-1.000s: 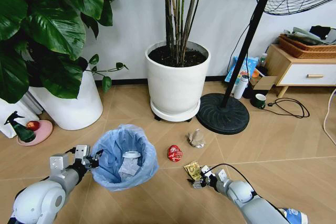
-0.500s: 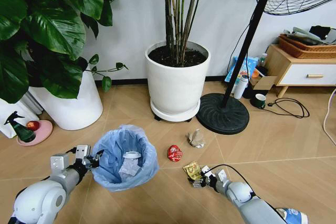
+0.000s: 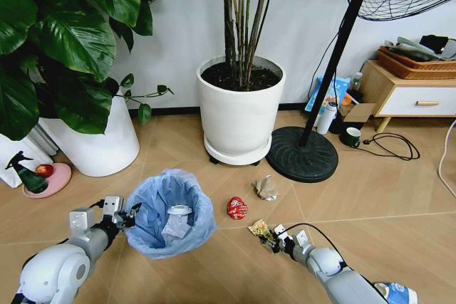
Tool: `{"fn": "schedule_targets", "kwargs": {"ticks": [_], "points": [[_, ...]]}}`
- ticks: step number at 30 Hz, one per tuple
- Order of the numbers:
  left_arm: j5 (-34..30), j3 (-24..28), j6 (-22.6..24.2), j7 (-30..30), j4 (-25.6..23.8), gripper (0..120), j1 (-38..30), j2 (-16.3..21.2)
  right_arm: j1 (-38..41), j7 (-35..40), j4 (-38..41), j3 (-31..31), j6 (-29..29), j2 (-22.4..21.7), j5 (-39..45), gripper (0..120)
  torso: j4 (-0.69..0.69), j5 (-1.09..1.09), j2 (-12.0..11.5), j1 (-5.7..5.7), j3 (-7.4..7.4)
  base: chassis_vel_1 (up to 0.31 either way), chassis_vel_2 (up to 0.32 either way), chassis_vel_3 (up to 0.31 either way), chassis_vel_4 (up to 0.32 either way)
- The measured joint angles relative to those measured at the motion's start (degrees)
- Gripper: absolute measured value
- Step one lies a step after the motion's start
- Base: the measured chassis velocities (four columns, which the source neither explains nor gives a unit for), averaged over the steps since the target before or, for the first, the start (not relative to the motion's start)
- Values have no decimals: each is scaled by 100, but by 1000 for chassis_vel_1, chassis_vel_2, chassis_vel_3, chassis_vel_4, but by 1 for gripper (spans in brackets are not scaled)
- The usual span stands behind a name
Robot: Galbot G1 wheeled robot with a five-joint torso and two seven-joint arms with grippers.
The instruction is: Pick up the trash bin and place the garbage on the floor into it.
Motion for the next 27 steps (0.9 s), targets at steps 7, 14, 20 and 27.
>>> {"fn": "schedule_targets", "kwargs": {"ticks": [7, 14, 20, 27], "points": [[-6, -3, 0, 1, -1, 0, 7, 18, -43, 18, 34, 15, -11, -14, 5, 0, 0, 0, 0, 0, 0, 0, 0, 0, 0], [-255, 22, 48, -35, 40, 0, -25, 169, -180, 83, 437, 288, -90, -171, 241, 0, 0, 0, 0, 0, 0, 0, 0, 0, 0], [-566, 91, 87, -85, 114, 0, -110, 375, -266, 85, 941, 581, -96, -379, 496, 0, -1, 0, 0, 0, 0, 0, 0, 0, 0], [-959, 302, 90, -166, 361, 0, -488, 740, -6, 73, 1614, 769, -139, -660, 1138, 0, 0, 0, 0, 0, 1, 0, 0, 0, 0]]}}
